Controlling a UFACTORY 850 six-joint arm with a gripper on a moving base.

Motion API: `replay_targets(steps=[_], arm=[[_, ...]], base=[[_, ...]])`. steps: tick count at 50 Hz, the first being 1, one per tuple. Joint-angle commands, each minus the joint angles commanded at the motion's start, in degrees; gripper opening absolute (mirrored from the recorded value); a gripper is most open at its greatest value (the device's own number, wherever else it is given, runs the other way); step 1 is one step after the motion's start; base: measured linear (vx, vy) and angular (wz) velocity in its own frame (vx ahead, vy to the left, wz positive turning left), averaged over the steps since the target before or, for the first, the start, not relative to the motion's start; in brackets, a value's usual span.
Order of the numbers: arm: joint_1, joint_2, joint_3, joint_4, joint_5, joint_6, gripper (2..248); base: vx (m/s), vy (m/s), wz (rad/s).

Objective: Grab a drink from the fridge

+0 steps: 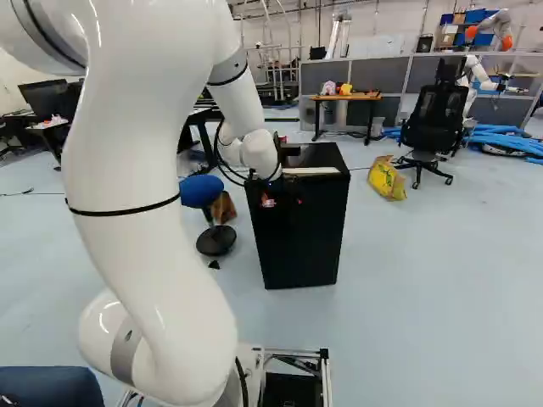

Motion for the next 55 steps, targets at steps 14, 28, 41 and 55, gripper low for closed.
replay_targets(steps=[14, 28, 41, 55], arm=[[0.16, -0.97, -1.21, 0.0, 0.0, 0.0, 247], [0.31, -1.94, -2.44, 0.0, 0.0, 0.0, 247], [0.45, -2.84, -3.58, 0.0, 0.0, 0.0, 247], [0.59, -3.8, -4.8, 0.0, 0.0, 0.0, 247]], base=[[0.0, 0.0, 0.0], [0.0, 0.0, 0.0], [0.0, 0.0, 0.0], [0.0, 0.0, 0.0]])
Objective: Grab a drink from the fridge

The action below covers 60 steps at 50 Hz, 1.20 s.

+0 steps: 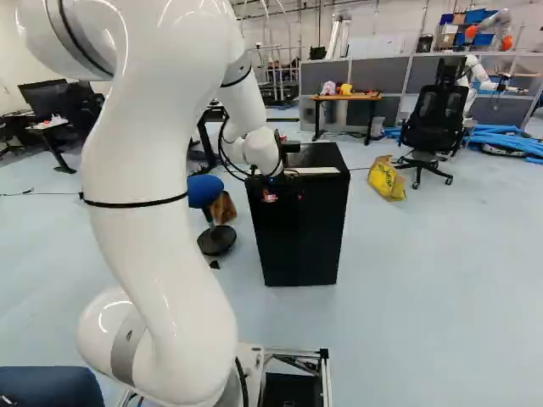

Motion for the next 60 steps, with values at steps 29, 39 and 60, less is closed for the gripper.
replay_targets(steps=[29, 39, 60], arm=[[0.25, -1.69, -2.19, 0.0, 0.0, 0.0, 247], [0.25, -1.69, -2.19, 0.0, 0.0, 0.0, 247], [0.25, -1.69, -2.19, 0.0, 0.54, 0.0, 247]], base=[[0.0, 0.0, 0.0], [0.0, 0.0, 0.0], [0.0, 0.0, 0.0]])
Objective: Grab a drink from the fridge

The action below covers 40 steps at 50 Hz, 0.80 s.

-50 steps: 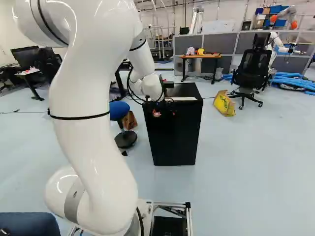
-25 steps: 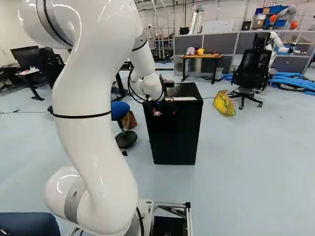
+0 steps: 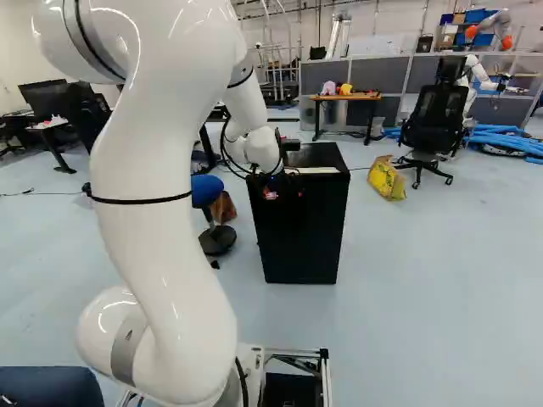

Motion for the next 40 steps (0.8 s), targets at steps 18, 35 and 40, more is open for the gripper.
replay_targets(steps=[18, 35, 40], arm=[[0.0, 0.0, 0.0, 0.0, 2.6, 0.0, 247], [0.02, 0.74, 0.95, 0.0, 3.2, 0.0, 247], [0.08, 1.76, 2.26, 0.0, 3.2, 0.0, 247]], base=[[0.0, 0.0, 0.0], [0.0, 0.0, 0.0], [0.0, 0.0, 0.0]])
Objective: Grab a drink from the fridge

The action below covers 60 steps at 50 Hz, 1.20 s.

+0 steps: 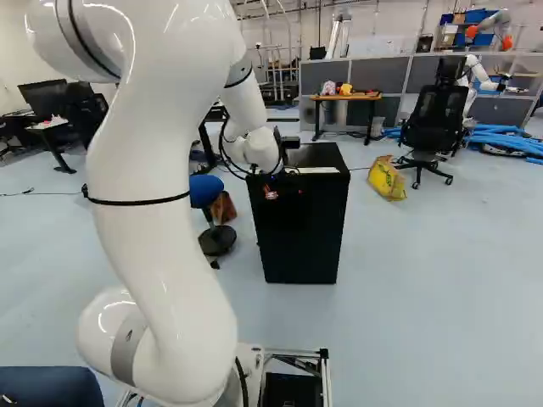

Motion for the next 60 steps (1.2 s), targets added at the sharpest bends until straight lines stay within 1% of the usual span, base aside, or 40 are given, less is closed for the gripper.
replay_targets(steps=[18, 28, 41, 54, 60], arm=[[0.3, 4.31, 5.4, 0.0, 0.12, 0.0, 247], [0.48, 6.82, 8.44, 0.0, 1.99, 0.0, 247], [0.94, 10.25, 12.47, 0.0, 6.84, 0.0, 247], [1.62, 13.84, 16.5, 0.0, 13.48, 0.0, 247], [2.05, 14.83, 17.57, 0.0, 16.76, 0.0, 247]], base=[[0.0, 0.0, 0.0], [0.0, 0.0, 0.0], [0.0, 0.0, 0.0], [0.0, 0.0, 0.0], [0.0, 0.0, 0.0]])
